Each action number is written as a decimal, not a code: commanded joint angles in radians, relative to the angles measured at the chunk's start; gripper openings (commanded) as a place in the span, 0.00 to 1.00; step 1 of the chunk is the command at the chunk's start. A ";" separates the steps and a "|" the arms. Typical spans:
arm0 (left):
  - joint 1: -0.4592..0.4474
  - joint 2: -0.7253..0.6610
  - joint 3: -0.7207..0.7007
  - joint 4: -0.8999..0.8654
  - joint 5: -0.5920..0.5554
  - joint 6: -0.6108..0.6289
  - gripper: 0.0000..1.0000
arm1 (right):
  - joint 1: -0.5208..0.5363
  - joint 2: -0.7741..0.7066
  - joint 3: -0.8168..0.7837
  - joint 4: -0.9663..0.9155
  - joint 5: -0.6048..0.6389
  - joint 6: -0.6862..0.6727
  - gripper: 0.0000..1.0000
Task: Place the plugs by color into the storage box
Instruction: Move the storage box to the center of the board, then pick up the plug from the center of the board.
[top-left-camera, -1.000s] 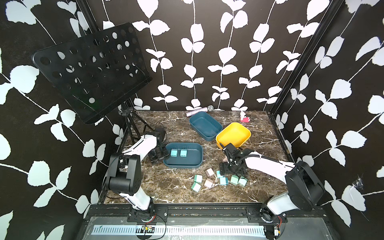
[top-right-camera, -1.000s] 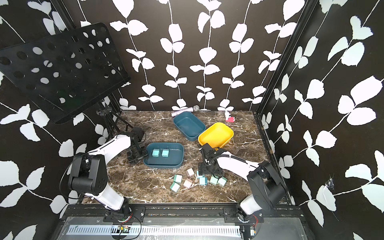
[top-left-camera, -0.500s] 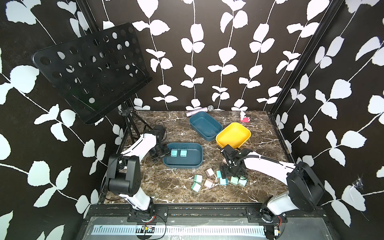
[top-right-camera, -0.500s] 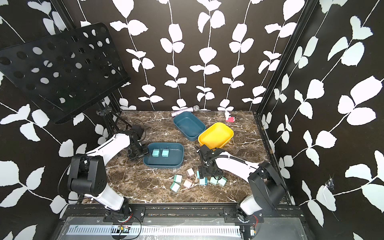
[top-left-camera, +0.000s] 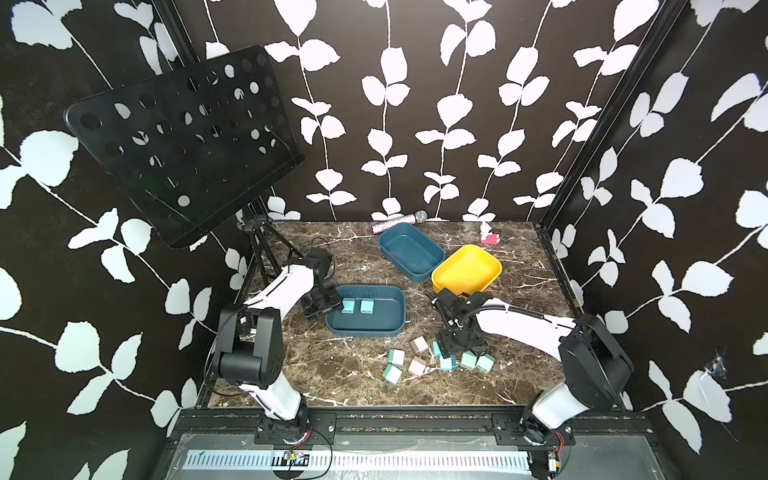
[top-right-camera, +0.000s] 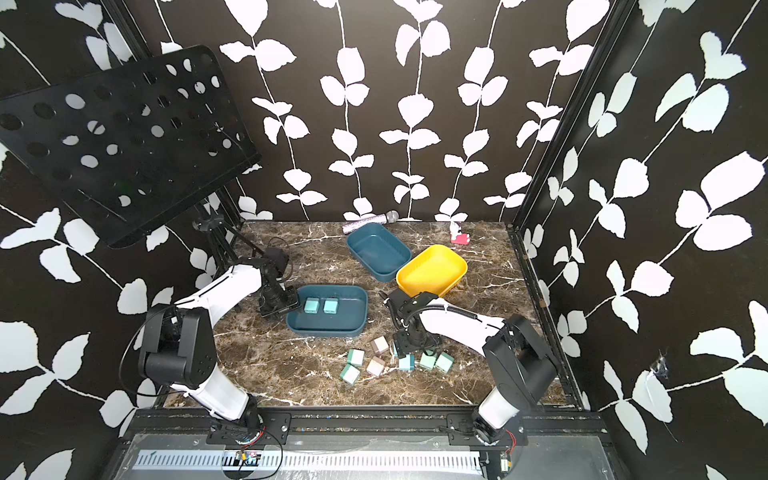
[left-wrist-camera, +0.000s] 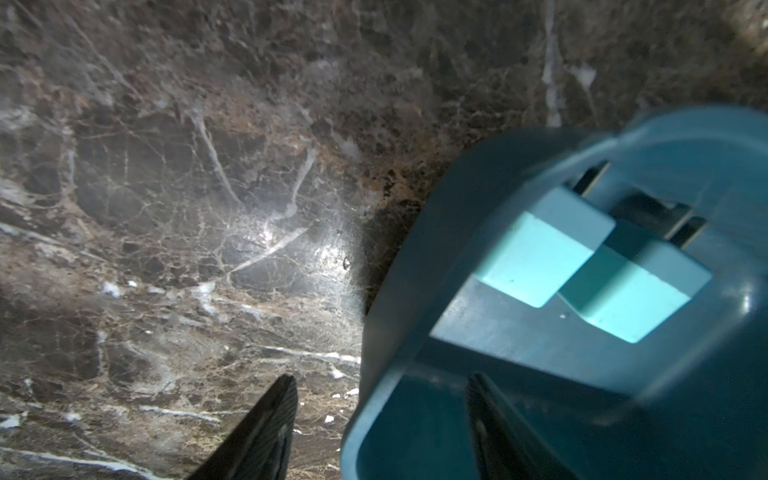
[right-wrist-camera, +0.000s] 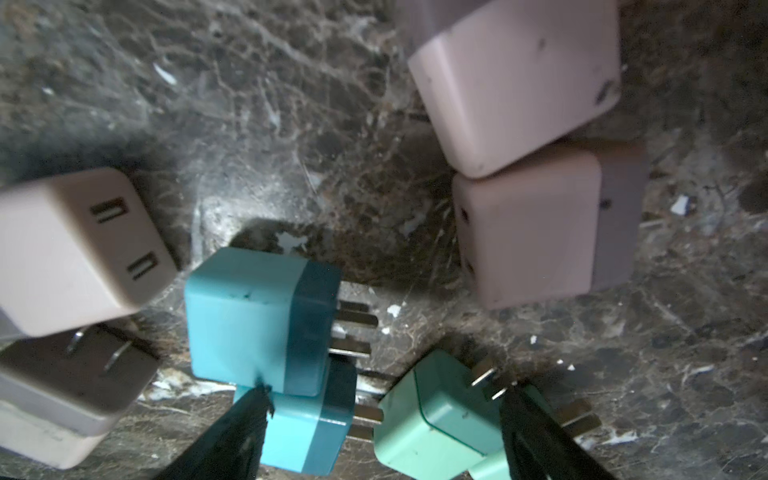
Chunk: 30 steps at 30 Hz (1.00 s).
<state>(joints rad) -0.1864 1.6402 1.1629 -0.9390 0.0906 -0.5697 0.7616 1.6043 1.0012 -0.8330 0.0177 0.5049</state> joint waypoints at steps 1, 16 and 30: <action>0.001 0.001 0.027 -0.021 0.023 0.014 0.66 | 0.010 0.047 0.009 -0.018 0.046 -0.017 0.84; 0.000 0.004 0.026 -0.026 0.039 0.026 0.66 | 0.012 0.099 0.115 -0.094 0.189 -0.055 0.82; -0.001 -0.031 -0.025 -0.032 0.040 0.045 0.66 | 0.010 0.017 0.252 -0.110 0.114 0.229 0.83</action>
<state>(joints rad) -0.1864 1.6417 1.1564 -0.9405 0.1352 -0.5453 0.7658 1.6875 1.2259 -0.9497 0.1982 0.5907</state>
